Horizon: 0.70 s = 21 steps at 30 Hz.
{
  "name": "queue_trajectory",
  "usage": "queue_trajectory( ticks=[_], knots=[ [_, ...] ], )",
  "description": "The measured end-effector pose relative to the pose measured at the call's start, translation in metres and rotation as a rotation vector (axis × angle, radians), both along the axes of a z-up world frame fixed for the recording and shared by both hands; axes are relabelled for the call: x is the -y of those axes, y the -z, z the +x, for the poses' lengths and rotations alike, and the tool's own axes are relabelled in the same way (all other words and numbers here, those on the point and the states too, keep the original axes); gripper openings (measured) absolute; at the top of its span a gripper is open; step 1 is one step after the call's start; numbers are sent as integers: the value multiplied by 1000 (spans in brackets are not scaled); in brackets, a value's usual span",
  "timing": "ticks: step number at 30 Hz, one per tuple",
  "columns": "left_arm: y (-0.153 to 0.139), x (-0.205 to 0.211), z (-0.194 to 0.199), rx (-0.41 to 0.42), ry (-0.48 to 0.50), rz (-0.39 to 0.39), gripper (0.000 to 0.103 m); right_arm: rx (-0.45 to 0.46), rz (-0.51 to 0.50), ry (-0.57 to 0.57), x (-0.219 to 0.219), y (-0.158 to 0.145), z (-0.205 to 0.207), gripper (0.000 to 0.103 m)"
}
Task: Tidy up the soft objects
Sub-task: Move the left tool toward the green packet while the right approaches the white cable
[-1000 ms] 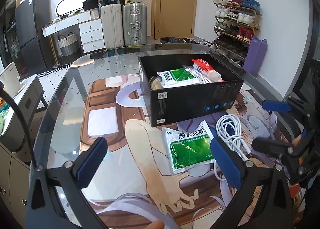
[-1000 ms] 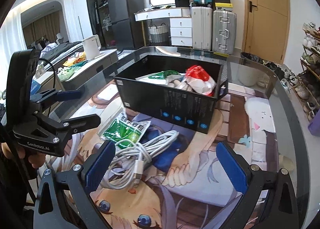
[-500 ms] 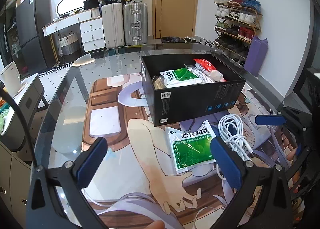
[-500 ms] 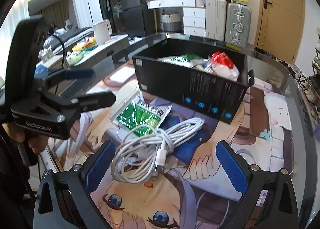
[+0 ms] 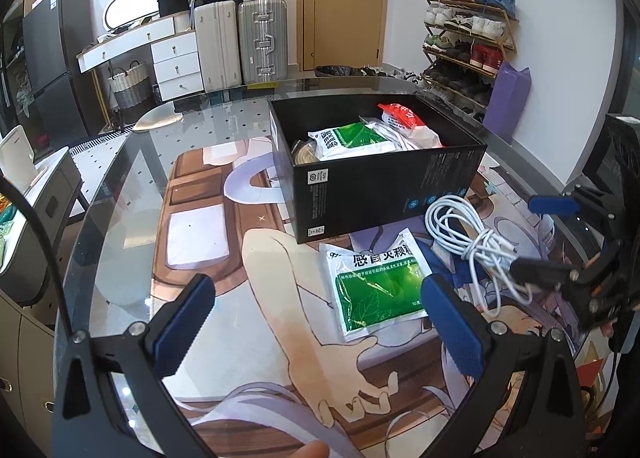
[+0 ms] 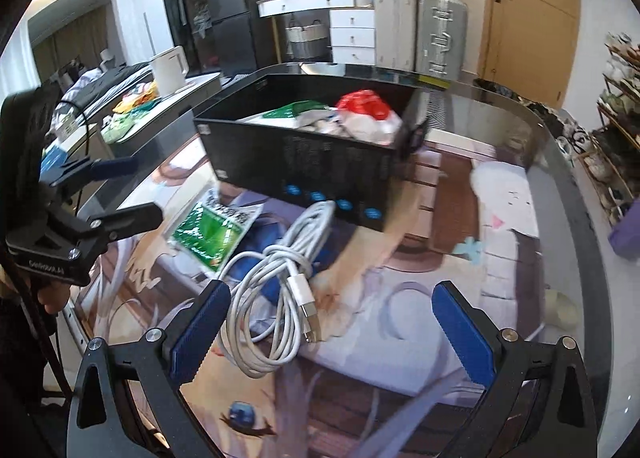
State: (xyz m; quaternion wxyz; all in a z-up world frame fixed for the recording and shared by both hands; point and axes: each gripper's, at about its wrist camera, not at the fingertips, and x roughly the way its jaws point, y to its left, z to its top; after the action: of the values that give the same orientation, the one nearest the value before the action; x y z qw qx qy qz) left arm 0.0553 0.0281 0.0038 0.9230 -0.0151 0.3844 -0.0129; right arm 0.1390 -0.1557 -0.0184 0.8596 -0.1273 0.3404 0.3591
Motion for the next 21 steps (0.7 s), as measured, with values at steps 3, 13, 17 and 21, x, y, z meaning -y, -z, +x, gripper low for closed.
queue_trajectory(
  ticks=[3, 13, 17, 21],
  knots=[
    [1, 1, 0, -4, 3, 2, 103, -2, 6, 20, 7, -1, 6, 102],
    [3, 1, 1, -12, 7, 2, 103, -17, 23, -6, -3, 2, 2, 102],
    [4, 1, 1, -13, 8, 4, 103, -25, 14, -19, -16, 9, -3, 102],
    [5, 1, 1, -16, 9, 4, 103, -12, -16, -38, -29, 14, -10, 102]
  ],
)
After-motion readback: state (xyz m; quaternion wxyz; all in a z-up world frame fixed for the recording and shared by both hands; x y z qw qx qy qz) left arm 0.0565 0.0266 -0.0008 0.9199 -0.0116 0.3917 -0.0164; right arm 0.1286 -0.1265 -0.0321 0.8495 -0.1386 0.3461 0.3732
